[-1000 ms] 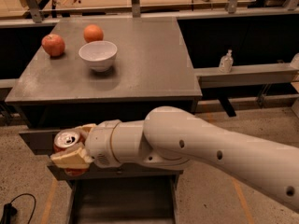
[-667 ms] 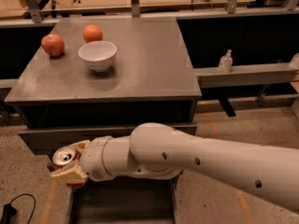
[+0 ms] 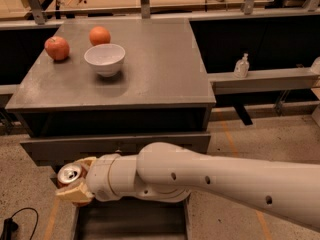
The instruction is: Place coke can into bottom drawer
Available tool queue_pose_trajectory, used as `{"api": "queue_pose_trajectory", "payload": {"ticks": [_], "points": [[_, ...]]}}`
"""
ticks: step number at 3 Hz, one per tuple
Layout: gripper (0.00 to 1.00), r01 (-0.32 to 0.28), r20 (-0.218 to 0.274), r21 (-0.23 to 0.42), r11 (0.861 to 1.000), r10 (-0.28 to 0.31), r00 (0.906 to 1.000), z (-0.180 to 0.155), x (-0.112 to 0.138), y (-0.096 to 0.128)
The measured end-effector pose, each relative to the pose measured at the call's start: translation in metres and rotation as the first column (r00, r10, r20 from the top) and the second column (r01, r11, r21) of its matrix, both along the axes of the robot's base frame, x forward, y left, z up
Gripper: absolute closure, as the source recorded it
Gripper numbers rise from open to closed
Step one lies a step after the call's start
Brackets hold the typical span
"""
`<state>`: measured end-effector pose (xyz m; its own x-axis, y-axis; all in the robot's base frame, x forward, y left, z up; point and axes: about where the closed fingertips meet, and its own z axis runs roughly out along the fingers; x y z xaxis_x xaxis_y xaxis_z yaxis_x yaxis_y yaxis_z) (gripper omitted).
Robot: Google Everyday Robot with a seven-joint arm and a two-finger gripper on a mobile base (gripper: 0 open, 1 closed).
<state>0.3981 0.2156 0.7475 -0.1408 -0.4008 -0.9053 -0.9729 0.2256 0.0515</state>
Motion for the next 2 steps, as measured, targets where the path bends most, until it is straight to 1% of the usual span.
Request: {"api": "queue_pose_trajectory", "payload": {"ticks": [1,2], "points": [[1.0,-0.012,0.061,-0.008,1.0,0.013,0.998,-0.064,-0.007,0.009],[1.0,-0.035,0.093,-0.018,0.999,0.037,0.995,-0.136,0.0,0.016]]}}
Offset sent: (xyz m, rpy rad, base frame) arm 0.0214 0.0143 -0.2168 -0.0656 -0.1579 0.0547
